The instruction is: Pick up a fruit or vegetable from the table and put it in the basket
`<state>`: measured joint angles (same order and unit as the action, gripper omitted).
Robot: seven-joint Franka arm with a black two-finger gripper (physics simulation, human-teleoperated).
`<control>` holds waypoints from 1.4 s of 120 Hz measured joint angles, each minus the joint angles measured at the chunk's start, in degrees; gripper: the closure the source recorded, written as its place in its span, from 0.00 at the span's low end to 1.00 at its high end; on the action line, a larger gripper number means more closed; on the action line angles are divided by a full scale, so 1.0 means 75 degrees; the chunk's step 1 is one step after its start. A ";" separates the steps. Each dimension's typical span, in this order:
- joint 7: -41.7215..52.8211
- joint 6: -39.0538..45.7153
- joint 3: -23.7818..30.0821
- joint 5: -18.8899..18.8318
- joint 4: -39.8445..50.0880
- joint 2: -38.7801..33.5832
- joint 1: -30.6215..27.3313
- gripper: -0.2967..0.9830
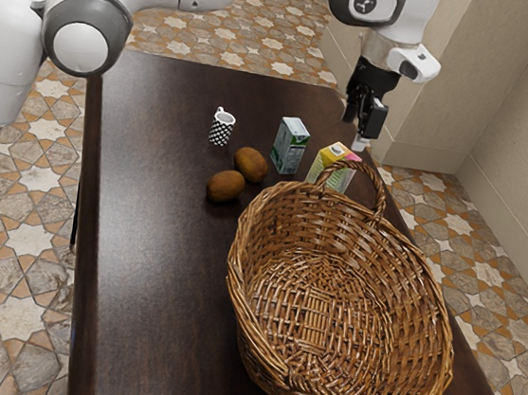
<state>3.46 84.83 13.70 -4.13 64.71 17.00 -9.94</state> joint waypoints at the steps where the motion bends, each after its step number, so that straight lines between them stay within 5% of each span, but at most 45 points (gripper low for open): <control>1: -0.0007 0.0000 0.0000 -0.0003 0.0000 0.0000 0.0000 0.23; 53: -0.0206 0.0002 -0.0105 -0.0091 0.0037 -0.0198 -0.0049 0.23; 84: -0.0020 0.0735 -0.1700 0.0435 0.3942 -0.2080 0.0185 0.23; 103: 0.0180 0.1152 -0.2065 0.0869 0.5301 -0.2558 -0.0567 0.23; 118: 0.0208 0.1601 -0.1760 0.0852 0.5782 -0.2757 -0.0903 0.23; 140: 0.0161 0.2215 -0.1456 0.0739 0.6230 -0.2890 0.0311 0.23; 168: 0.0256 0.2724 -0.1704 0.0710 0.6509 -0.2908 -0.0113 0.23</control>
<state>5.38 105.26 0.92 1.19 113.53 -4.82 -10.79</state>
